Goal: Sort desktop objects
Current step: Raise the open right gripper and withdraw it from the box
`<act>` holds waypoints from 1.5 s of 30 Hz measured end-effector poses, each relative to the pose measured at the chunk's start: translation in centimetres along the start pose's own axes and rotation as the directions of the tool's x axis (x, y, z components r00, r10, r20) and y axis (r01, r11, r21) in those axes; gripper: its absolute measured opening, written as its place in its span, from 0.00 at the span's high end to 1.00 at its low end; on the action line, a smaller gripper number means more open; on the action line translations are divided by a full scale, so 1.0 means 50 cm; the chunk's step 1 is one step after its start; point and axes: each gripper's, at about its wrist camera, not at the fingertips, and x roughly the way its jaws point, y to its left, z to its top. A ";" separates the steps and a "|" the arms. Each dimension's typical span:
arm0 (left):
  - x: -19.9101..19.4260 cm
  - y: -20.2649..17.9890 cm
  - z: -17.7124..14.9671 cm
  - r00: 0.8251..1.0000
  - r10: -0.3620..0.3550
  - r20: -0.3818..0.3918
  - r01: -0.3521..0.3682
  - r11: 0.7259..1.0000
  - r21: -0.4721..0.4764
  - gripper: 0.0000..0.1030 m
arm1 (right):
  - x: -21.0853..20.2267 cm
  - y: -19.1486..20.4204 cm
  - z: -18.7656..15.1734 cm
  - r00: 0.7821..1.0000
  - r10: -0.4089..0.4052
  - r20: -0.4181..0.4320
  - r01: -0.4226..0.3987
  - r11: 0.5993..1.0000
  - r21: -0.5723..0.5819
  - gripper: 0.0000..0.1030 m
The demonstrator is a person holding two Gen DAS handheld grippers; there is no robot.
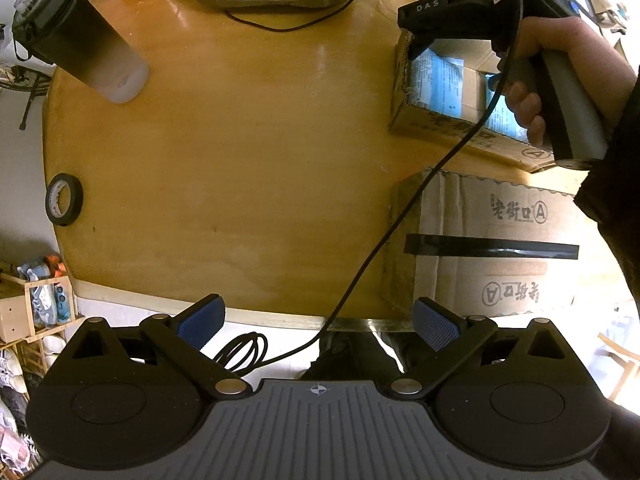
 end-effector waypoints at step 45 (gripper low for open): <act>-0.096 -0.045 -0.018 0.998 0.003 0.066 -0.001 1.000 -0.024 0.00 | -0.179 -0.105 -0.003 0.999 0.009 0.032 -0.008 1.000 -0.023 0.00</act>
